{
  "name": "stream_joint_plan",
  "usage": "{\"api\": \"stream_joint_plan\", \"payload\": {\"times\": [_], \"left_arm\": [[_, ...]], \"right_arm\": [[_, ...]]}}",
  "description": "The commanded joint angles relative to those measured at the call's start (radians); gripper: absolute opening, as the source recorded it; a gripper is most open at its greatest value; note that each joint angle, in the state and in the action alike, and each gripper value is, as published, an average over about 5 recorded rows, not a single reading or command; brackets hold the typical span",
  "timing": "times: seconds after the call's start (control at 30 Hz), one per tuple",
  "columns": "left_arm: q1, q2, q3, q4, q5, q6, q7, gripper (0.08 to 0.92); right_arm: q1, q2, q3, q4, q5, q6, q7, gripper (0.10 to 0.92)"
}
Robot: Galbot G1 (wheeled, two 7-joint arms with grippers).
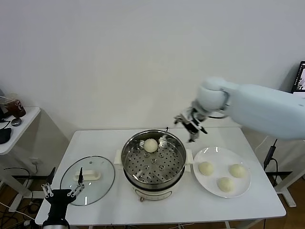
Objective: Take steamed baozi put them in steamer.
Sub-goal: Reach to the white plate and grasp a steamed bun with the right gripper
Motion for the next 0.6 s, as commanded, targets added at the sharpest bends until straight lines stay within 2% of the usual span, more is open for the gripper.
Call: {"api": "stream_joint_plan", "payload": {"times": [0.03, 0.27, 0.6], "left_arm": [[-0.006, 0.011, -0.004, 0.008, 0.0, 0.014, -0.003, 0.823], [-0.009, 0.011, -0.01, 0.019, 0.003, 0.012, -0.005, 0.823], [-0.005, 0.008, -0.019, 0.019, 0.011, 0.013, -0.003, 0.823]], "right_arm": [[-0.113, -0.307, -0.002, 0.117, -0.043, -0.191, -0.03, 0.823], [-0.411, -0.305, 0.224, 0.015, -0.183, -0.072, -0.021, 0.823], [-0.65, -0.144, 0.405, -0.173, -0.282, -0.027, 0.016, 0.823]]}}
